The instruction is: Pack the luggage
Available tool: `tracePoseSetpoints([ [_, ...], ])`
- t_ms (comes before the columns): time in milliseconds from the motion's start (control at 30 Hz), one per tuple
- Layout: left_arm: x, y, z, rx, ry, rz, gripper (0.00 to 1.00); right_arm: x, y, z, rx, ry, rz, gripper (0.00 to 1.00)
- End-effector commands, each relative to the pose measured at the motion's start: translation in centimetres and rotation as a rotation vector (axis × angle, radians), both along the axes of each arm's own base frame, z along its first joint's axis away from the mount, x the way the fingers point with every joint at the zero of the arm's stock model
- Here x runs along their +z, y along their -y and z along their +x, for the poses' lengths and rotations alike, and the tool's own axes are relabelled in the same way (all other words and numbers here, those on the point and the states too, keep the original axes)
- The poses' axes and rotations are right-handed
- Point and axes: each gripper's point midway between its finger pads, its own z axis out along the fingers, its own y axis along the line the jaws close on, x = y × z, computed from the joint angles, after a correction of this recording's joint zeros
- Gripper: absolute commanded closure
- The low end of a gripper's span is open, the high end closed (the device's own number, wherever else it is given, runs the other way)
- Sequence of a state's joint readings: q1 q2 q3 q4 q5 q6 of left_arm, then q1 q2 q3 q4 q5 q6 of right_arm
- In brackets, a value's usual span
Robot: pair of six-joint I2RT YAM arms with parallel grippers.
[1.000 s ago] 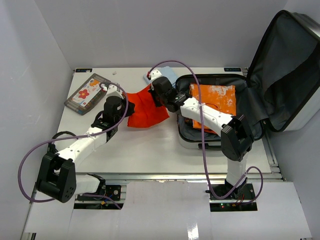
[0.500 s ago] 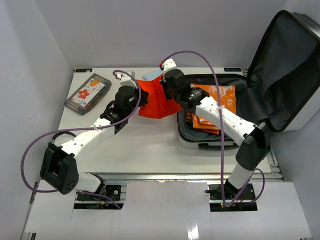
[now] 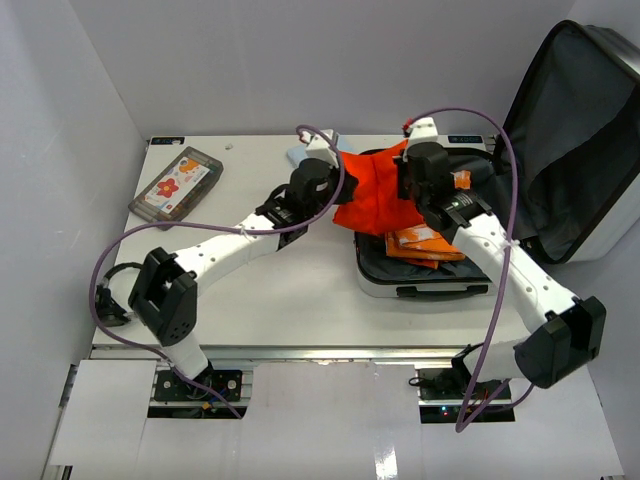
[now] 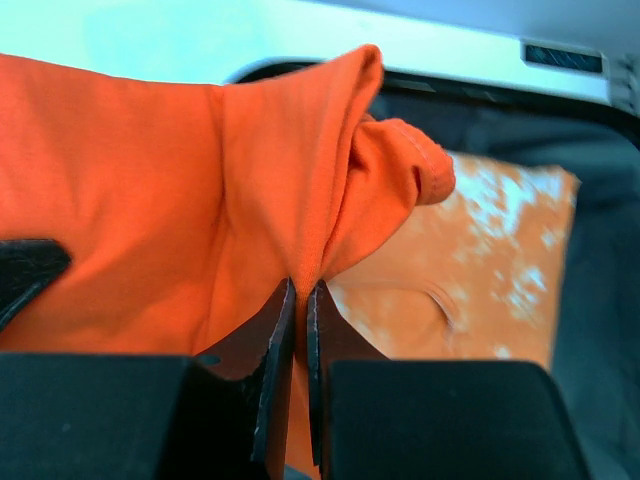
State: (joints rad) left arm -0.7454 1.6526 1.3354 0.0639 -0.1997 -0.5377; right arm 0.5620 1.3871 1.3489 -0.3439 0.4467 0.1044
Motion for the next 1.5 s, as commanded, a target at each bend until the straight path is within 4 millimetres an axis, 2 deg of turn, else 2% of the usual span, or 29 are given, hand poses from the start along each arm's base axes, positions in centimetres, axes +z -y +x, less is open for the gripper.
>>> tracePoseSetpoints([
  [0,1.6,5.1,-1.2,-0.114,0.052,-0.034,1.0,1.6,4.8,-0.6,-0.11,0.069,0.054,0.92],
  [100,1.5,7.7,-1.1,-0.154,0.069,-0.044,1.0,1.2,8.3,-0.6,-0.185,0.071,0.056,0.92],
  [200,0.2,10.0,-0.4,-0.172,0.058,-0.028,1.0,0.0,10.9,-0.4,-0.249,0.064,0.037,0.92],
  [267,-1.5,11.0,0.1,-0.185,0.037,-0.016,1.0,-1.2,13.0,0.0,-0.301,0.048,0.029,0.92],
  [433,-2.3,12.7,1.0,-0.202,0.041,-0.022,1.0,-3.6,16.9,1.1,-0.379,0.009,0.049,0.92],
  [533,-2.7,13.1,1.5,-0.196,0.049,-0.017,1.0,-3.7,17.3,2.0,-0.37,0.023,0.066,0.92],
  [733,-5.4,13.1,2.4,-0.165,0.037,0.018,1.0,-4.6,19.2,3.6,-0.397,0.02,0.07,0.92],
  [933,-6.6,12.5,3.3,-0.11,0.047,0.042,1.0,-7.7,19.9,5.6,-0.403,-0.019,0.075,0.92],
  [1000,-6.9,12.5,3.7,-0.1,0.056,0.056,0.94,-8.7,21.1,6.0,-0.429,-0.042,0.074,0.86],
  [1067,-7.6,12.4,3.9,-0.092,0.055,0.075,0.83,-9.4,21.8,6.4,-0.441,-0.063,0.064,0.68],
  [1100,-7.8,12.4,4.0,-0.088,0.055,0.081,0.74,-9.6,22.0,6.3,-0.45,-0.075,0.058,0.61],
  [1133,-8.0,12.3,4.1,-0.084,0.054,0.086,0.67,-9.7,22.2,6.2,-0.457,-0.086,0.054,0.55],
  [1200,-8.1,12.2,4.0,-0.086,0.056,0.093,0.58,-9.6,22.1,6.2,-0.454,-0.092,0.06,0.45],
  [1333,-7.2,12.2,3.4,-0.117,0.065,0.097,0.45,-8.1,21.8,5.7,-0.44,-0.089,0.069,0.39],
  [1467,-4.5,11.5,2.2,-0.153,0.108,0.101,0.41,-7.4,21.1,4.7,-0.412,-0.087,0.089,0.4],
])
